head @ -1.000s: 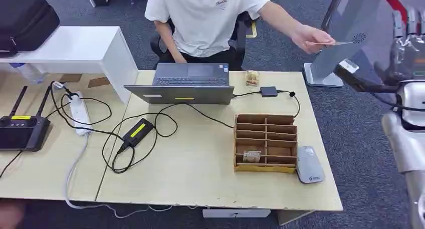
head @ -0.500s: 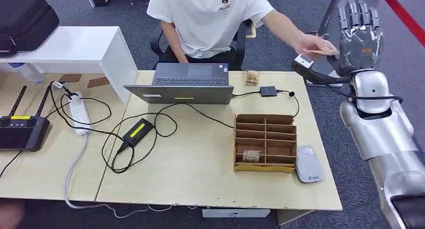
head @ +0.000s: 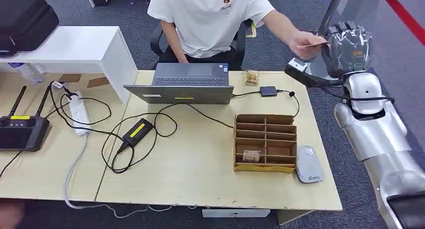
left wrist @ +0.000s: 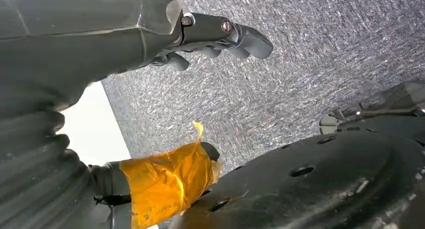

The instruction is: Pass the card to the sensor for recognition and then transmit it.

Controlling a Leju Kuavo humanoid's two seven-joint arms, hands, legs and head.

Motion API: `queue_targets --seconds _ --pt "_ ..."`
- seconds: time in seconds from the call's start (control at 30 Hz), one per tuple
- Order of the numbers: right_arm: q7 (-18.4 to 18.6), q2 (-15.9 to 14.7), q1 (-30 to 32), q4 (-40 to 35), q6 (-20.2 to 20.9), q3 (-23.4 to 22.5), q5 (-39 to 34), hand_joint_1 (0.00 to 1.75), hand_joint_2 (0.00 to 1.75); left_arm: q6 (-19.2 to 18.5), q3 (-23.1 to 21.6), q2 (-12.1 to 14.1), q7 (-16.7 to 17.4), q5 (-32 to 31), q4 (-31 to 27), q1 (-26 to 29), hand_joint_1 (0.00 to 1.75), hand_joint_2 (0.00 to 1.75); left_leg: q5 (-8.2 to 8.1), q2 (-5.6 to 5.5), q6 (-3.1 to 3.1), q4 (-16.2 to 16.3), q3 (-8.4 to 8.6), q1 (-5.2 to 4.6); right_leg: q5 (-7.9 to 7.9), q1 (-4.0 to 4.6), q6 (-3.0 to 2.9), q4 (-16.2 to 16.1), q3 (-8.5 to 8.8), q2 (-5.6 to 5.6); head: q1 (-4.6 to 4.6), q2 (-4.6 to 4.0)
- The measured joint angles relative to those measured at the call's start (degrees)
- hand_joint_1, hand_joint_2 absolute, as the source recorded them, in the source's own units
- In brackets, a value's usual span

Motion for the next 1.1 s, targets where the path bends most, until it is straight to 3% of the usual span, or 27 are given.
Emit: queue_targets --seconds 0.17,0.2,0.23,0.27,0.47,0.5,0.57,0.6,0.77,0.97,1.1 --pt "0.0 0.0 0.0 0.0 0.2 0.0 -0.3 1.75 1.75 -0.1 0.0 0.1 0.0 0.0 0.0 0.0 0.0 1.75 0.0 0.0 0.0 0.0 0.0 0.0 0.0 0.0 0.0 0.0 0.0 0.0 0.02 0.0" --pt "0.0 0.0 0.0 0.0 0.2 0.0 -0.3 1.75 1.75 -0.1 0.0 0.1 -0.1 0.0 0.0 0.0 0.0 0.0 0.0 0.0 0.0 0.0 0.0 0.0 0.0 0.0 0.0 0.0 0.0 0.0 0.0 0.0" --pt "0.0 0.0 0.0 0.0 0.4 0.0 -0.3 1.75 1.75 0.0 0.0 0.2 -0.1 0.1 0.0 0.0 0.0 0.0 0.0 0.0 0.0 0.0 0.0 0.0 0.0 0.0 0.0 0.0 0.0 0.0 0.02 0.0" --pt "0.1 0.0 0.0 0.0 0.4 0.0 -0.4 1.75 1.75 0.4 0.0 0.2 0.0 0.1 0.0 0.0 0.0 1.75 0.0 0.01 0.0 0.0 0.01 0.0 0.0 0.0 0.0 0.0 0.0 0.0 0.0 0.0" --pt "0.7 0.0 0.0 0.0 0.5 0.0 -0.7 1.75 1.75 2.3 0.0 0.1 1.2 0.0 0.0 0.0 0.0 1.75 0.0 0.01 0.0 0.0 0.01 0.0 0.0 0.0 0.0 0.0 0.0 0.01 0.02 0.0" --pt "0.7 0.0 0.0 0.0 0.5 0.0 -0.7 1.75 1.75 2.3 0.0 0.1 1.4 0.1 0.0 0.0 0.0 0.0 0.0 0.01 0.0 0.0 0.02 0.0 0.0 0.0 0.0 0.0 0.0 0.01 0.0 0.0" --pt "0.7 0.0 0.0 0.0 0.5 0.0 -0.7 1.75 1.75 2.3 0.0 0.1 1.7 0.5 0.0 0.0 0.0 0.0 0.0 0.01 0.0 0.0 0.02 0.0 0.0 0.0 0.0 0.0 -0.01 0.01 0.0 0.0" --pt "0.7 0.0 0.0 0.0 0.5 0.0 -0.7 1.75 1.75 2.3 0.0 0.0 1.6 0.7 0.0 0.0 0.0 1.75 0.0 0.01 0.0 0.0 0.02 0.0 0.0 0.0 0.0 0.0 -0.01 0.01 0.02 0.0" --pt "0.3 0.0 0.1 0.0 0.5 0.0 -1.0 1.75 1.75 0.4 0.0 0.1 -0.4 0.9 0.0 0.0 0.0 1.75 0.0 0.02 0.0 0.0 0.02 0.0 0.0 0.0 0.0 0.0 -0.02 0.02 0.02 0.0" --pt "0.2 -0.2 0.3 -0.3 0.1 0.0 -1.6 1.75 1.75 0.7 0.0 0.1 -1.3 0.7 0.0 0.1 0.0 1.75 0.0 0.02 0.0 0.0 0.02 0.0 0.0 0.0 0.0 0.0 -0.02 0.02 0.02 0.0" --pt "-0.9 -1.4 5.6 -5.4 -2.2 -1.4 -5.3 1.75 1.75 1.4 0.0 -0.2 -1.0 1.3 0.0 0.2 0.0 1.75 -0.01 -0.06 0.0 0.0 0.06 0.03 -0.02 0.04 0.02 -0.1 0.01 -0.06 0.0 0.0"
